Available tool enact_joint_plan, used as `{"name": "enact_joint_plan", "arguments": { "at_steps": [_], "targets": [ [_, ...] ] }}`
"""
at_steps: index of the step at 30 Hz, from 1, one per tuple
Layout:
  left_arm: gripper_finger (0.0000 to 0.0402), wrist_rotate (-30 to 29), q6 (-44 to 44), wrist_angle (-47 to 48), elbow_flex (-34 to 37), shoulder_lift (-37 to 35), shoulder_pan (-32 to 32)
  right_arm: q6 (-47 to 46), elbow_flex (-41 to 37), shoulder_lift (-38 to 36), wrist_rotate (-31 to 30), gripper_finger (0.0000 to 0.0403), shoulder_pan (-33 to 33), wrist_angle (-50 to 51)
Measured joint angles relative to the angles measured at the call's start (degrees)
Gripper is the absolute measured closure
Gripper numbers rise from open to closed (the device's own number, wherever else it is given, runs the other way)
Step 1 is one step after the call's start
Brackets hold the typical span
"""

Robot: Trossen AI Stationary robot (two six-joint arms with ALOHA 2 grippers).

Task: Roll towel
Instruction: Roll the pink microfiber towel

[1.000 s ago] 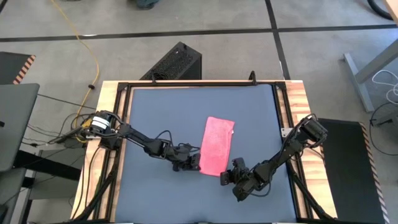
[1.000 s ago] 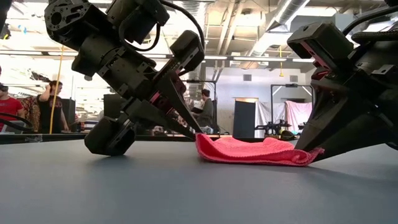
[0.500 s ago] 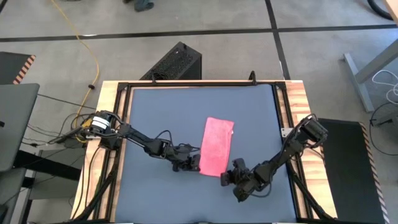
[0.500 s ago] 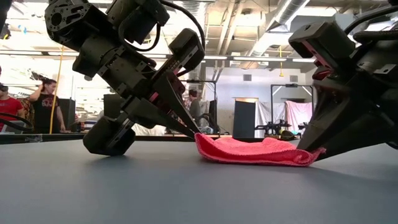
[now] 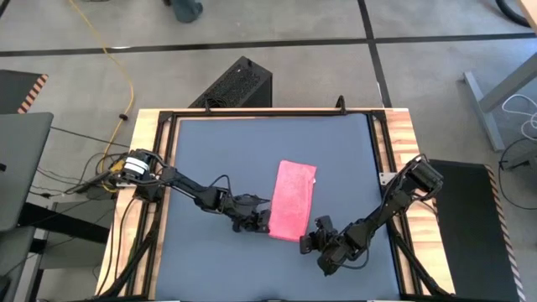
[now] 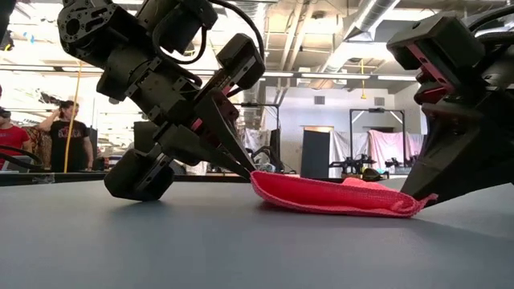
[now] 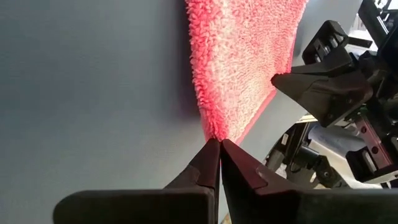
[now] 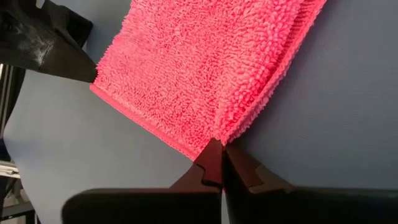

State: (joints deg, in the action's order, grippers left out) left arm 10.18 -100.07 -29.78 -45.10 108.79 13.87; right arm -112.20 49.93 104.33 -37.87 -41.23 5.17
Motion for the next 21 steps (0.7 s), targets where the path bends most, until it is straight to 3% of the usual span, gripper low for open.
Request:
{"name": "enact_joint_plan", "arguments": {
  "at_steps": [21],
  "targets": [
    [0.0401,3.6,-2.7,-1.5,0.0,0.0,-0.7,-3.4,0.0,0.0,0.6,0.0385,-0.4,-0.9]
  ]
}}
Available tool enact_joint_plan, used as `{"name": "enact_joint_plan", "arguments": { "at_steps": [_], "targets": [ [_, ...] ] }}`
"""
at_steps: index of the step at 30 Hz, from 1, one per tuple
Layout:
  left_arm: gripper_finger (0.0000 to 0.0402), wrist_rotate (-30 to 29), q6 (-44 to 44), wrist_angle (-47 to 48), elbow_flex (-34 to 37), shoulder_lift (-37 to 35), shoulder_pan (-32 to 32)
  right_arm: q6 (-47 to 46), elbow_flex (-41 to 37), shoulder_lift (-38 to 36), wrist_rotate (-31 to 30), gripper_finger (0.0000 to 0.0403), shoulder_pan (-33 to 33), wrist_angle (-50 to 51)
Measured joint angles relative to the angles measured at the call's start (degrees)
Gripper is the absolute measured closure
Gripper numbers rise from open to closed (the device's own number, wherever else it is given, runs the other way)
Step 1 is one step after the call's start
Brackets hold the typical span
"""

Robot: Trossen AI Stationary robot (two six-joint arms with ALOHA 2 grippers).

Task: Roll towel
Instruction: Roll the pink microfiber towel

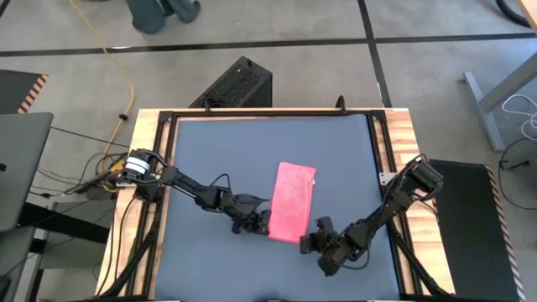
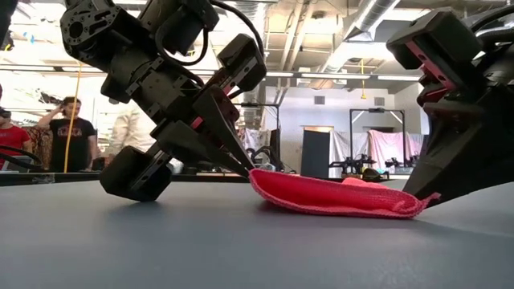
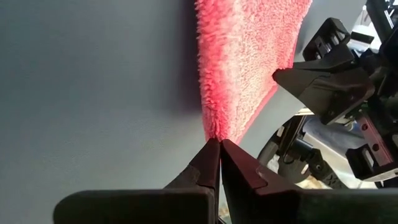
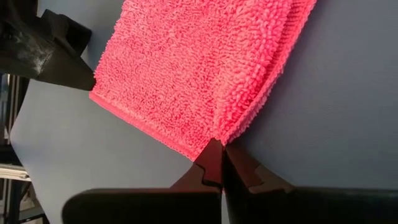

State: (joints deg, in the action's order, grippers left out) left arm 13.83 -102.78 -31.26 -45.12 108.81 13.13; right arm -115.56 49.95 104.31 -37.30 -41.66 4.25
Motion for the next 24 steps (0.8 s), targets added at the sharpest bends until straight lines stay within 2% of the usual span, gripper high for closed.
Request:
{"name": "enact_joint_plan", "arguments": {
  "at_steps": [8,14,24],
  "targets": [
    [0.0401,1.0,-2.8,-2.5,0.1,0.1,-1.5,-1.5,0.0,0.0,-1.1,0.0385,-1.7,0.0],
    [0.0401,2.0,-2.5,-2.8,0.1,0.1,-2.3,-3.4,0.0,-0.1,-6.4,0.0386,-3.0,-0.2],
    [0.0401,0.8,-0.7,-2.9,0.1,0.0,-2.3,-4.1,0.0,-0.1,-5.9,0.0386,-3.0,-0.1]
  ]
}}
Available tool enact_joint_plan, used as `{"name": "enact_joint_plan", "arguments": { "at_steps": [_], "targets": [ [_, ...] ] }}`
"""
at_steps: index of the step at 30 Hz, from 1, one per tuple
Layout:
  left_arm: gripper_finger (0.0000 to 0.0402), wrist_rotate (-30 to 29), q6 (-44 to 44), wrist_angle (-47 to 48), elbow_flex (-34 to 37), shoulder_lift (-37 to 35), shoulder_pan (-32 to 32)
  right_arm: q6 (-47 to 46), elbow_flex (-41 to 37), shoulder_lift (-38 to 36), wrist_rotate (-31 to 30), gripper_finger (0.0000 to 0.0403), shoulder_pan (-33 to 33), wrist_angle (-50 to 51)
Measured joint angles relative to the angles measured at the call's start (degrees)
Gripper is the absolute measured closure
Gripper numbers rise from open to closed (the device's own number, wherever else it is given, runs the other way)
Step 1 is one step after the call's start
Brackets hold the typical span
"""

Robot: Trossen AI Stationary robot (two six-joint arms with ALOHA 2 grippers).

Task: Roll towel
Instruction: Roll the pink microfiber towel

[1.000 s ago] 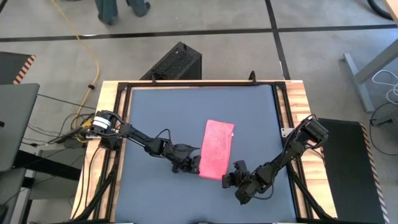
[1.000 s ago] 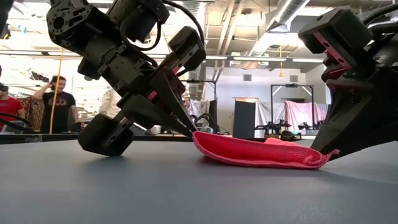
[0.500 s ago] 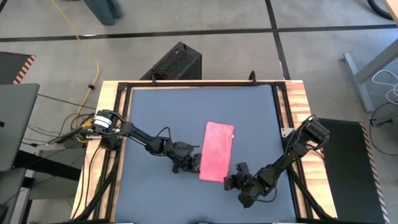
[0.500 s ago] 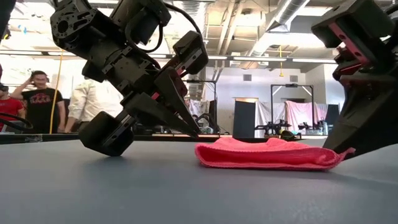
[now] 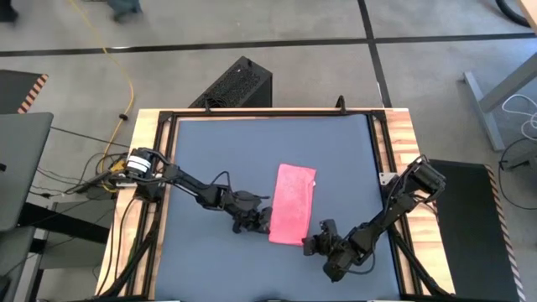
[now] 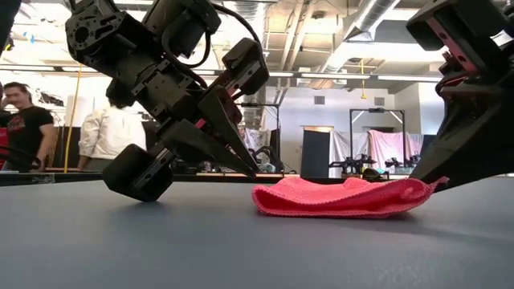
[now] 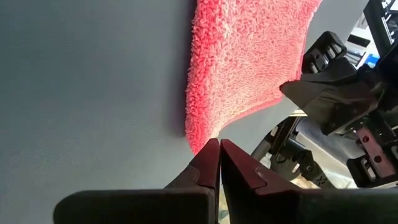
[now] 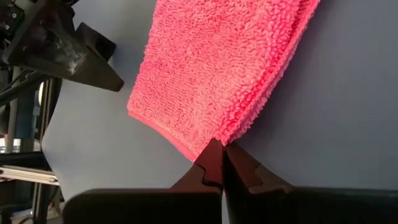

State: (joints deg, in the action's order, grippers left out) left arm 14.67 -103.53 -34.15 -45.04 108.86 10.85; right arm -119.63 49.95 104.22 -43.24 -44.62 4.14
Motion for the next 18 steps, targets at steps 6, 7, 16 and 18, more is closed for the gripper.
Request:
{"name": "enact_joint_plan", "arguments": {
  "at_steps": [6,7,16,18],
  "targets": [
    [0.0401,-1.8,0.3,-3.1,0.1,0.1,0.0,-0.1,0.0,0.0,2.6,0.0384,0.1,0.5],
    [0.0401,-2.4,0.6,-3.9,0.1,0.2,0.0,-0.1,0.0,0.0,2.7,0.0384,0.1,0.8],
    [0.0401,-2.9,17.2,-9.6,0.0,0.3,-0.2,-0.1,0.0,0.0,2.8,0.0375,0.1,1.4],
    [0.0401,-1.1,22.2,-12.5,-0.1,0.2,-0.1,0.0,0.0,0.0,2.9,0.0368,0.1,1.6]
  ]
}}
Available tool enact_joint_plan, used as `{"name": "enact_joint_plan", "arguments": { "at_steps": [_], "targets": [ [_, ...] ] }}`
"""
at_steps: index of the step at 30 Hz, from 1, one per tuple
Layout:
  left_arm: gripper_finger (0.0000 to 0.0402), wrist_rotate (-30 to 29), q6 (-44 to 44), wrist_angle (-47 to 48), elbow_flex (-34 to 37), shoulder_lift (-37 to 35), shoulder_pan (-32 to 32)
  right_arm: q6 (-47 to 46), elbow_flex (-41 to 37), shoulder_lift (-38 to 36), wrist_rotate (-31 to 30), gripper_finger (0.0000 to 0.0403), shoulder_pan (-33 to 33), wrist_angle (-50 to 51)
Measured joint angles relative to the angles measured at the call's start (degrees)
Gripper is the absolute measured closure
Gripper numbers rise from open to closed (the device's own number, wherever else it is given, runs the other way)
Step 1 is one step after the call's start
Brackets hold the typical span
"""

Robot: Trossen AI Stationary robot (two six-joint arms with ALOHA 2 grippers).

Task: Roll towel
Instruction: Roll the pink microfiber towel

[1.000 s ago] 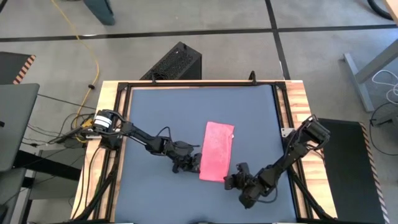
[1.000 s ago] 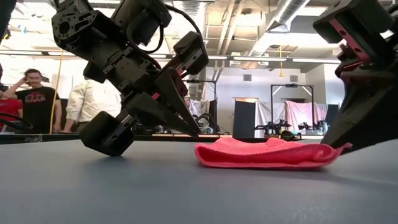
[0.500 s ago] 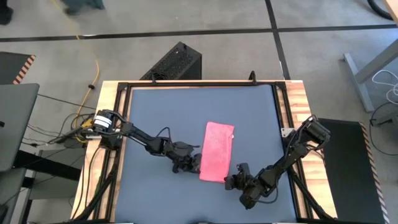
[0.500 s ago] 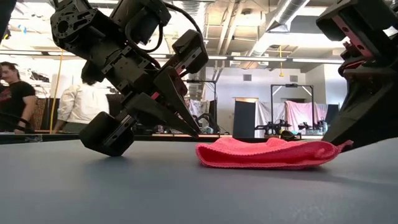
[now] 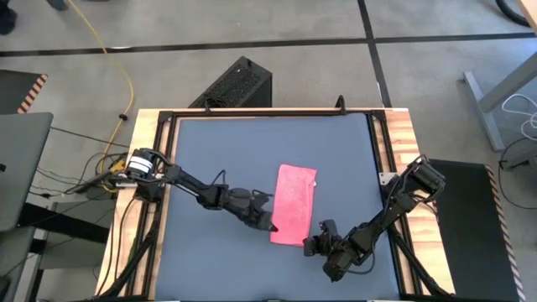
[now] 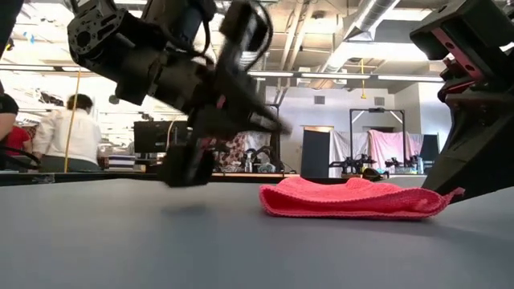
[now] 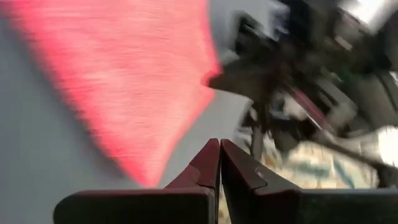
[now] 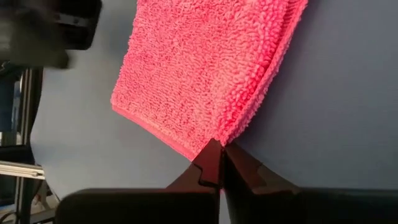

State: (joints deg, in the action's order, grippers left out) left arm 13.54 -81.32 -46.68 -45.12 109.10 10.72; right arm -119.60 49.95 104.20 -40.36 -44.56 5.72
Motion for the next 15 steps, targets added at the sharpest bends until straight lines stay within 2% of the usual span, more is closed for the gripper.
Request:
{"name": "enact_joint_plan", "arguments": {
  "at_steps": [4,7,11,15],
  "targets": [
    [0.0401,0.4,6.3,-0.2,0.0,0.0,0.1,0.0,0.0,0.0,0.1,0.036,0.0,0.0],
    [0.0401,-1.0,11.4,3.1,0.0,-0.1,0.2,0.0,0.0,0.0,0.1,0.0361,0.0,-0.1],
    [0.0401,-1.3,21.5,11.1,-0.2,-0.8,0.9,0.0,0.0,0.0,1.7,0.0365,0.0,-0.1],
    [0.0401,-4.2,34.3,25.9,-3.6,-3.3,2.7,0.0,0.0,0.0,2.1,0.0367,0.0,-0.3]
  ]
}}
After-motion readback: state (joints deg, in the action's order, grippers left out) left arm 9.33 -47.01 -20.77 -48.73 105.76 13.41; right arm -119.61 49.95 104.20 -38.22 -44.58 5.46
